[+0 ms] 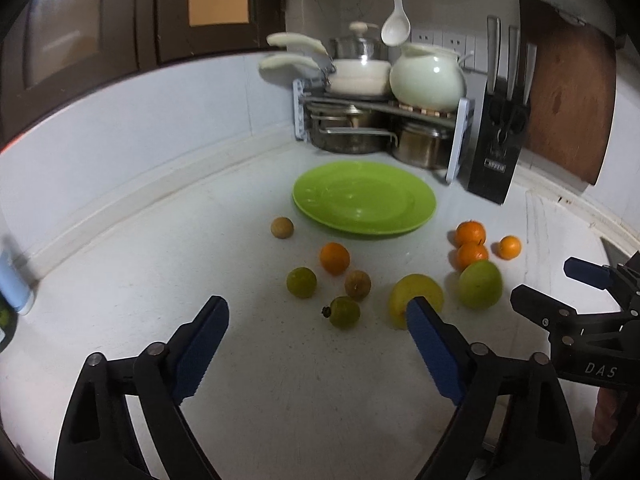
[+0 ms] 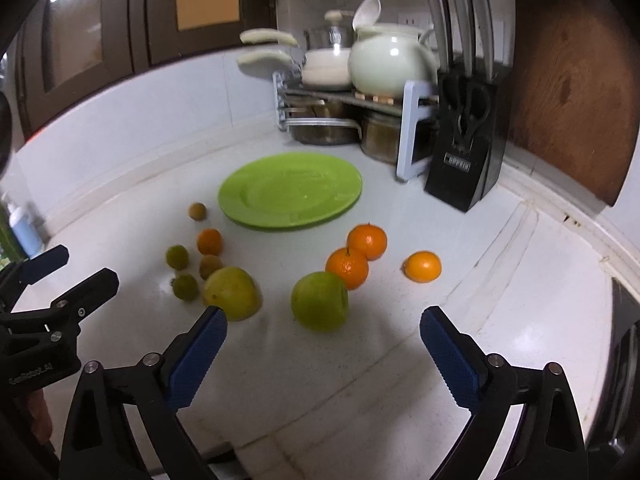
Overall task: Organize fruits
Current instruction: 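Close the left gripper on a small green lime while the right gripper grasps the green apple, then carry the lime and green apple to the green plate and release both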
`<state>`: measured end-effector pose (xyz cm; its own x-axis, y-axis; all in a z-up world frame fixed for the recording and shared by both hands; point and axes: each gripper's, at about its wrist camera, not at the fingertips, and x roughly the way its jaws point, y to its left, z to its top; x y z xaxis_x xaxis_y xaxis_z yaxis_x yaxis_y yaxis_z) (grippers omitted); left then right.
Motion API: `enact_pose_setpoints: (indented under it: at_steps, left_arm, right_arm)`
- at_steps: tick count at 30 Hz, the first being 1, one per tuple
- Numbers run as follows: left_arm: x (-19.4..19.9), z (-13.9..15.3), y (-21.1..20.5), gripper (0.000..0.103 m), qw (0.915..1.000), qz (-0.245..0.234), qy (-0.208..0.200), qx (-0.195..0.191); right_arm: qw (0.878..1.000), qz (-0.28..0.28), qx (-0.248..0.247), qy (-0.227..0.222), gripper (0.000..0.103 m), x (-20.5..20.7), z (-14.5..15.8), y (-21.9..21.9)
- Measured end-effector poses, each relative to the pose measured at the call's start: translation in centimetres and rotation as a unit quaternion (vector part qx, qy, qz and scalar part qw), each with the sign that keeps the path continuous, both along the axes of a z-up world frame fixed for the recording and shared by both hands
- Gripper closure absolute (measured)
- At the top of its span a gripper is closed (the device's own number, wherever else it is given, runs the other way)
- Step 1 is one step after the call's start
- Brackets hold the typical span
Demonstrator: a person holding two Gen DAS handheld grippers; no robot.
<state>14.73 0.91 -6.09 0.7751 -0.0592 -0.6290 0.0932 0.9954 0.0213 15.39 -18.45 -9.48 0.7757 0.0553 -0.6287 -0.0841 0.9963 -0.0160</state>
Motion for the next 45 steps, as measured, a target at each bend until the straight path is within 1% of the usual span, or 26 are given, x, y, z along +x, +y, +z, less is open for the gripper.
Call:
enact_pose_setpoints:
  at_steps: [3, 9, 12, 13, 18, 22, 25, 28, 30, 32, 40, 42, 45]
  left_arm:
    - [1.4, -1.3, -0.2, 0.016, 0.9999, -0.011, 0.012, 0.002]
    - [3.6, -4.0, -0.3, 0.027, 0.9984, -0.022, 0.051, -0.003]
    - [4.5, -4.9, -0.3, 0.034, 0.9973, -0.030, 0.067, -0.008]
    - [4.9, -5.1, -0.3, 0.037, 0.9968, -0.033, 0.072, -0.011]
    - [6.0, -5.9, -0.5, 0.044, 0.9953, -0.043, 0.085, -0.016]
    - [6.6, -6.3, -0.2, 0.053, 0.9935, -0.048, 0.100, -0.024]
    - [7.0, -6.5, 0.0, 0.055, 0.9924, -0.048, 0.108, -0.034]
    - [7.2, -6.7, 0.0, 0.064, 0.9911, -0.053, 0.116, -0.040]
    - [7.2, -6.8, 0.0, 0.068, 0.9902, -0.059, 0.120, -0.041]
    - [7.3, -6.8, 0.0, 0.070, 0.9897, -0.063, 0.121, -0.043]
    - [7.0, -6.3, 0.0, 0.070, 0.9908, -0.070, 0.111, -0.035]
    - [6.7, -5.9, -0.1, 0.072, 0.9913, -0.070, 0.107, -0.031]
    - [6.2, -5.5, -0.3, 0.078, 0.9923, -0.069, 0.100, -0.026]
  right_arm:
    - [1.000, -0.002, 0.002, 0.020, 0.011, 1.3, -1.1, -0.1]
    - [0.999, -0.003, 0.007, 0.050, 0.021, 3.5, -2.9, -0.2]
    - [0.998, -0.002, 0.008, 0.060, 0.024, 4.4, -3.6, -0.2]
    - [0.998, -0.001, 0.009, 0.064, 0.026, 4.6, -3.7, -0.2]
    - [0.997, 0.002, 0.022, 0.078, 0.033, 5.5, -4.2, 0.0]
    - [0.996, 0.001, 0.022, 0.083, 0.038, 6.1, -4.4, 0.2]
    - [0.996, -0.001, 0.022, 0.081, 0.039, 6.4, -4.4, 0.4]
    - [0.996, -0.001, 0.019, 0.085, 0.044, 6.8, -4.5, 0.7]
    - [0.996, -0.003, 0.019, 0.088, 0.051, 7.0, -4.5, 0.7]
    - [0.996, -0.008, 0.019, 0.089, 0.053, 7.2, -4.5, 0.6]
    - [0.996, -0.014, 0.018, 0.086, 0.054, 6.7, -4.5, 0.7]
    - [0.996, -0.011, 0.014, 0.086, 0.054, 6.5, -4.5, 0.7]
    - [0.996, -0.007, 0.011, 0.083, 0.054, 6.0, -4.2, 0.5]
